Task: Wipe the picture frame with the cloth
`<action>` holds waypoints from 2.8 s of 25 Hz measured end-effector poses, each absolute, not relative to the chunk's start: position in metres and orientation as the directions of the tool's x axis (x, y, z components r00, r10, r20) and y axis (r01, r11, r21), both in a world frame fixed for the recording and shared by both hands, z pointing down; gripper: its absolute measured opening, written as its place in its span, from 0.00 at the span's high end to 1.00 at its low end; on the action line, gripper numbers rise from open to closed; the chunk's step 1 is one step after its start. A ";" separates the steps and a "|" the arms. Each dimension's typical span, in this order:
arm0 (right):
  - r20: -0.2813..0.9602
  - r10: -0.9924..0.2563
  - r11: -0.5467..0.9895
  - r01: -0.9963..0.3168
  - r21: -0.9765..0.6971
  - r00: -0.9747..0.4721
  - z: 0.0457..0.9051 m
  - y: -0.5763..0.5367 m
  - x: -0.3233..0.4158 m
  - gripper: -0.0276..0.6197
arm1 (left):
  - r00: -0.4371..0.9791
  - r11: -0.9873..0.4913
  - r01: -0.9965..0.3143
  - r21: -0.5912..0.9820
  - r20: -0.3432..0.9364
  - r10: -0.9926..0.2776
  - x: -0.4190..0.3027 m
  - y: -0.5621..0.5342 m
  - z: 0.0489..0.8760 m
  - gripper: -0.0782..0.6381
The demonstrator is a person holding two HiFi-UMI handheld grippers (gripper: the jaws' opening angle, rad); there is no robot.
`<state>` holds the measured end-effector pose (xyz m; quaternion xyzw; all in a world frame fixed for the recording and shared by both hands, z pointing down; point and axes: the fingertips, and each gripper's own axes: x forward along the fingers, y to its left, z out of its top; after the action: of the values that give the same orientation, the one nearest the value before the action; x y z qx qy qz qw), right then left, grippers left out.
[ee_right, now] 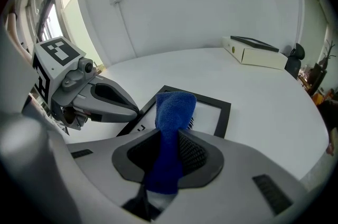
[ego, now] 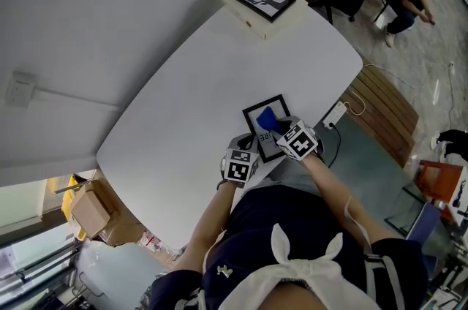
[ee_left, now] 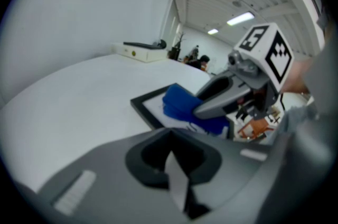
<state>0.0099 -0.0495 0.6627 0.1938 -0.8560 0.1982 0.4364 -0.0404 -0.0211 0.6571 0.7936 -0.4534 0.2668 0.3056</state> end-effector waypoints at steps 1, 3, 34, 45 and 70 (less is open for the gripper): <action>0.825 -0.164 0.843 -0.511 -0.167 -0.541 0.663 -0.051 0.012 0.82 | 0.447 -0.403 -0.883 0.243 0.700 -0.557 -0.040 -0.021 0.657 0.88; 0.827 -0.172 0.837 -0.522 -0.164 -0.535 0.663 -0.053 0.015 0.82 | 0.446 -0.404 -0.883 0.241 0.700 -0.558 -0.041 -0.022 0.657 0.88; 0.851 -0.220 0.800 -0.587 -0.123 -0.477 0.661 -0.060 0.039 0.81 | 0.433 -0.401 -0.888 0.226 0.705 -0.562 -0.041 -0.022 0.657 0.88; 0.843 -0.220 0.788 -0.598 -0.143 -0.490 0.661 -0.049 0.043 0.81 | 0.427 -0.405 -0.889 0.214 0.707 -0.563 -0.041 -0.022 0.657 0.88; 0.820 -0.228 0.761 -0.622 -0.187 -0.525 0.662 -0.033 0.044 0.82 | 0.420 -0.406 -0.891 0.203 0.708 -0.568 -0.042 -0.022 0.659 0.88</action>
<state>0.0440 -0.0330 0.6625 0.2526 -0.8407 0.2364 0.4166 -0.0420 -0.0221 0.6592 0.7911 -0.4610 0.2781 0.2904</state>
